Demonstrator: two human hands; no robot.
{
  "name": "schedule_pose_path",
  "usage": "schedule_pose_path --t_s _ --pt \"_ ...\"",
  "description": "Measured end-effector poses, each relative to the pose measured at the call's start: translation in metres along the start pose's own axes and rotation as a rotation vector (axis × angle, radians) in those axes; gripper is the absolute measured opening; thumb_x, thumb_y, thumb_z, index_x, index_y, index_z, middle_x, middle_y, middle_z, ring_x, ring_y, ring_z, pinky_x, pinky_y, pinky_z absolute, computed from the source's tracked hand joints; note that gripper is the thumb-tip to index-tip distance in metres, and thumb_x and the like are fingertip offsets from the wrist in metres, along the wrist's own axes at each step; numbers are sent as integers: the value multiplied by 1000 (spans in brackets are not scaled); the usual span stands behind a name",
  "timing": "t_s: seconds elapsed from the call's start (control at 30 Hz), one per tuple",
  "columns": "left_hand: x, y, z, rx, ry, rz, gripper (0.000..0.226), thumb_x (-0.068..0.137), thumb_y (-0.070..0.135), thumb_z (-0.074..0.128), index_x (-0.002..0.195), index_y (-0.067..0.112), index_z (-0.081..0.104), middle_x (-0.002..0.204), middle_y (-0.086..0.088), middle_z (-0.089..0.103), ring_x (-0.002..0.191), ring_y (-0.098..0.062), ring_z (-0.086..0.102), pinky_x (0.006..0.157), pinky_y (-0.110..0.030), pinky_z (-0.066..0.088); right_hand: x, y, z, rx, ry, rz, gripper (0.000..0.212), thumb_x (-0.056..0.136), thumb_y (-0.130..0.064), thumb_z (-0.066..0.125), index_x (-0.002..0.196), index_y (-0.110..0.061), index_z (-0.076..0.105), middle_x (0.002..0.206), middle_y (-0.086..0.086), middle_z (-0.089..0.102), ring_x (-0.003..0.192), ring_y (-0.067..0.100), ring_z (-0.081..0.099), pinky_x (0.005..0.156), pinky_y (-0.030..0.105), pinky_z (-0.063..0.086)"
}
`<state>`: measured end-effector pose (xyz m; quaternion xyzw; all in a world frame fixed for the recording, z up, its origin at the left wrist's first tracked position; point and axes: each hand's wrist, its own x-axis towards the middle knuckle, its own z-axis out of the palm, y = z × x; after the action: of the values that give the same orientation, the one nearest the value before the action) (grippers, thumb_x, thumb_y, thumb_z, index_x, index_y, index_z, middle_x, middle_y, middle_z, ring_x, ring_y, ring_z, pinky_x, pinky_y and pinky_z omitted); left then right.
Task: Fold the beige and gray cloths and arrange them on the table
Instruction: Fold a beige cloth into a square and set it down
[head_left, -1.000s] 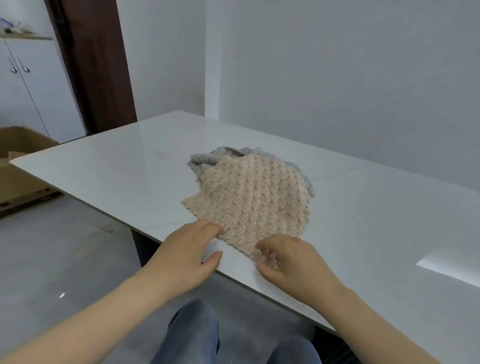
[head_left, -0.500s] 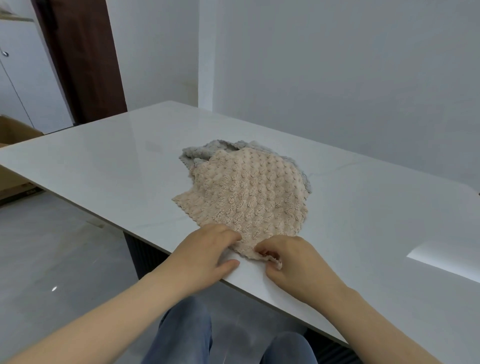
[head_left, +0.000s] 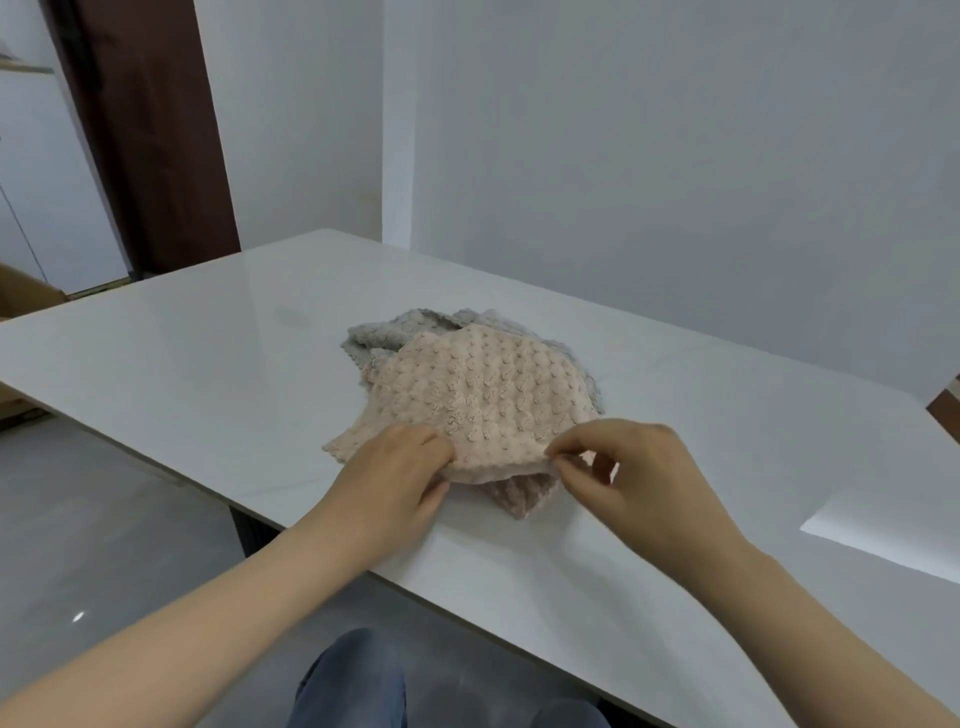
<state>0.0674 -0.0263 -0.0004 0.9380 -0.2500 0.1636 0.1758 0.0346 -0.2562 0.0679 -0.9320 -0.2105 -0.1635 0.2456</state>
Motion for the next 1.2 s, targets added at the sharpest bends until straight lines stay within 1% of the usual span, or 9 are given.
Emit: schedule_pose_path --t_s 0.27,0.37,0.53,0.67,0.77,0.93,1.0,1.13,1.2 --pt "24 -7 -55 12 137 -88 8 89 18 54 82 19 53 77 5 57 71 -17 51 60 -30 41 33 -5 -64 70 270 -10 16 83 -12 67 81 -26 73 68 -23 65 55 8 58 54 9 40" --pt "40 -5 -81 -8 215 -113 6 90 20 54 85 19 56 79 7 59 73 -16 55 62 -29 42 45 -8 -85 49 339 -45 16 84 -10 67 80 -25 73 72 -19 68 64 7 61 58 9 43" --pt "70 2 -133 -32 378 -100 8 92 21 53 85 24 55 78 13 58 74 -11 53 59 -16 33 63 -16 -117 48 461 -89 15 84 -7 66 80 -19 74 74 -15 69 73 4 65 66 15 51" --pt "88 12 -171 -20 490 -67 10 92 24 55 83 23 57 73 15 56 73 -12 53 56 -17 32 72 -23 -142 59 547 -100 14 85 -8 65 81 -19 73 74 -13 69 72 5 65 67 13 51" --pt "95 18 -194 -40 549 -52 14 92 30 56 80 23 57 71 13 58 71 -12 55 58 -25 37 75 -28 -158 68 611 -99 11 85 -10 65 82 -19 72 74 -13 69 73 6 65 67 12 51" --pt "97 29 -215 -117 613 -128 27 84 41 65 68 19 62 64 5 62 67 -11 56 61 -31 43 76 -31 -175 73 618 -63 6 81 -20 74 88 -20 73 78 -11 70 74 5 65 69 15 52" --pt "97 29 -216 -156 590 -143 23 83 38 67 70 20 66 69 7 66 71 -8 59 64 -30 46 76 -28 -175 52 605 -41 5 82 -23 74 83 -18 75 73 -9 70 70 5 64 67 20 52" --pt "99 20 -205 -208 537 -171 9 84 27 68 77 20 69 76 12 66 80 -5 60 67 -21 43 79 -13 -169 47 574 36 10 83 -23 73 74 -20 74 59 -8 64 60 7 57 58 18 44" --pt "100 15 -199 -228 536 -194 8 84 24 68 77 20 68 74 11 65 78 -8 58 65 -23 41 80 -4 -165 58 551 82 13 82 -25 73 70 -21 72 59 -5 65 58 8 57 56 18 43"
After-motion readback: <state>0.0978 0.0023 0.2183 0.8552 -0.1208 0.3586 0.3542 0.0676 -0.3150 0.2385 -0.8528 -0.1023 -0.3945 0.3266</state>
